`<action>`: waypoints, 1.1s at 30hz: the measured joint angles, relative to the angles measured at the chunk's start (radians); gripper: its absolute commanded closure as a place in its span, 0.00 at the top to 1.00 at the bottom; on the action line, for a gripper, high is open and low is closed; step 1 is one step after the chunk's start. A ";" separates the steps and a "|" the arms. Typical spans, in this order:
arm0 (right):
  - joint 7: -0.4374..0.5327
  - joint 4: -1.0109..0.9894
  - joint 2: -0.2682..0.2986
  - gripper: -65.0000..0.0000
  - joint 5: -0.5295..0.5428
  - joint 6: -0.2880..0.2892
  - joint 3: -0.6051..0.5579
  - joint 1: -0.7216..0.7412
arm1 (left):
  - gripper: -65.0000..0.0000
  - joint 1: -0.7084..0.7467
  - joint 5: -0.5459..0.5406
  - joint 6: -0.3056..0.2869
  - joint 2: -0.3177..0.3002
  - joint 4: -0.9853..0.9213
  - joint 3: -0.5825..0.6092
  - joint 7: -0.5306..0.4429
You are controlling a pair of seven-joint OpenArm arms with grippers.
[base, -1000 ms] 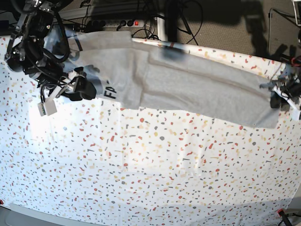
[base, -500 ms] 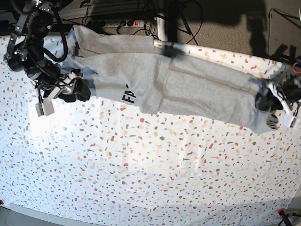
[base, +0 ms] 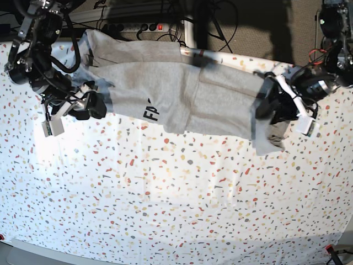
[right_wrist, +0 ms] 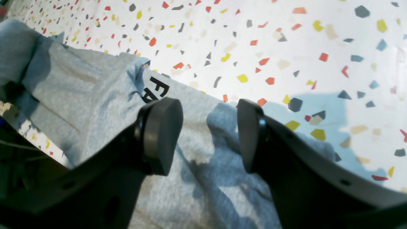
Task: Fold the T-shirt properly
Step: 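Grasp the other end of the folded strip with the left gripper and fold inward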
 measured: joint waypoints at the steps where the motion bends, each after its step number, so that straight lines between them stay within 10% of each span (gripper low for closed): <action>1: -0.001 0.000 0.000 0.49 -0.001 0.000 0.000 0.000 | 0.45 0.000 -0.002 0.000 0.004 0.000 0.000 -0.003; 33: -0.104 -0.275 0.085 0.49 0.111 0.001 0.150 -0.121 | 0.45 -0.052 0.191 -0.001 -0.008 0.000 -0.001 -0.026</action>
